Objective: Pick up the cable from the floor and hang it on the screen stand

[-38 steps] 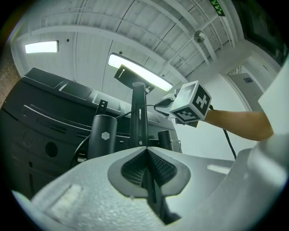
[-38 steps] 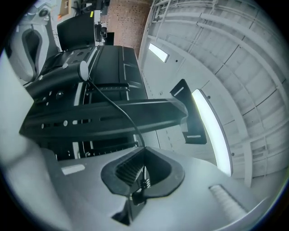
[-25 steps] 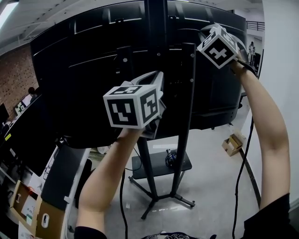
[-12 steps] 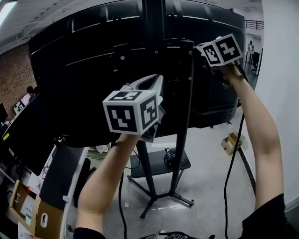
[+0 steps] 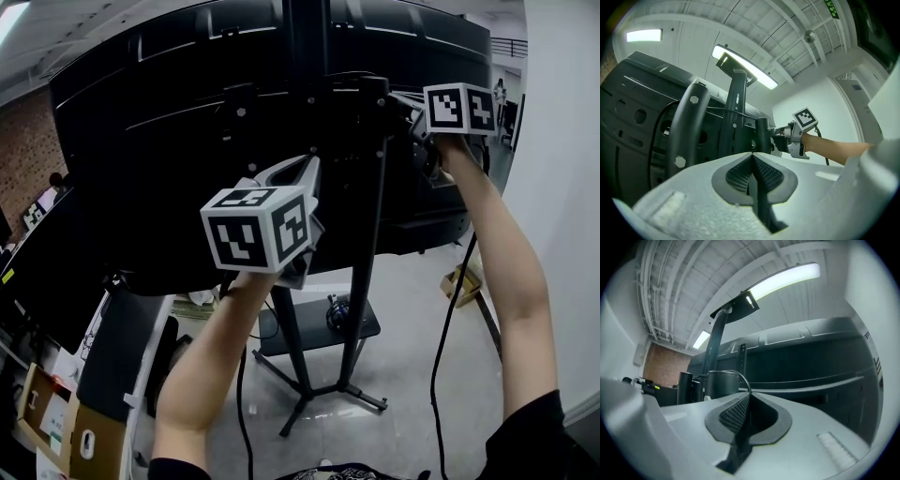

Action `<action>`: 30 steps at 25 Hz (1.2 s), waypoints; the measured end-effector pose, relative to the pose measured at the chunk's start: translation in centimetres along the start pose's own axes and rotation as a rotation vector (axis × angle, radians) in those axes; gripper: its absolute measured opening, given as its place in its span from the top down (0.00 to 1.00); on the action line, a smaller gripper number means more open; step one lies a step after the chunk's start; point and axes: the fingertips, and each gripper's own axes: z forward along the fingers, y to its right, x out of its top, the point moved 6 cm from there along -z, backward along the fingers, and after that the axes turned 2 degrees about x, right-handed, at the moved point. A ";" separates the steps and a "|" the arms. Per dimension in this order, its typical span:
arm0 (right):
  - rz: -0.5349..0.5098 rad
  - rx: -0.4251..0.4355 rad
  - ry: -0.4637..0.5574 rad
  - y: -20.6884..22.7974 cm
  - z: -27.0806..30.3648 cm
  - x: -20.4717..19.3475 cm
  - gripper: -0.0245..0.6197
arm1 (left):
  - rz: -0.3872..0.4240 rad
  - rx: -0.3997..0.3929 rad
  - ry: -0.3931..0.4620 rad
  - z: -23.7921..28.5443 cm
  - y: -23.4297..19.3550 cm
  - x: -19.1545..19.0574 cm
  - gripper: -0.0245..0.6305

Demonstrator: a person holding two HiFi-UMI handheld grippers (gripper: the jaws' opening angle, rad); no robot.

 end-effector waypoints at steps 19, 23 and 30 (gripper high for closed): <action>0.010 -0.040 0.321 -1.6 -3.7 -3.8 0.90 | -0.043 0.031 -0.046 -0.4 -1.8 -3.1 0.96; -0.007 -0.036 0.299 -3.7 -4.0 -5.5 0.91 | -0.052 0.036 -0.059 -0.7 -2.0 -3.8 0.96; -0.014 -0.031 0.251 -10.0 -4.6 -9.8 0.91 | -0.042 0.044 -0.088 -3.5 -2.3 -5.2 0.96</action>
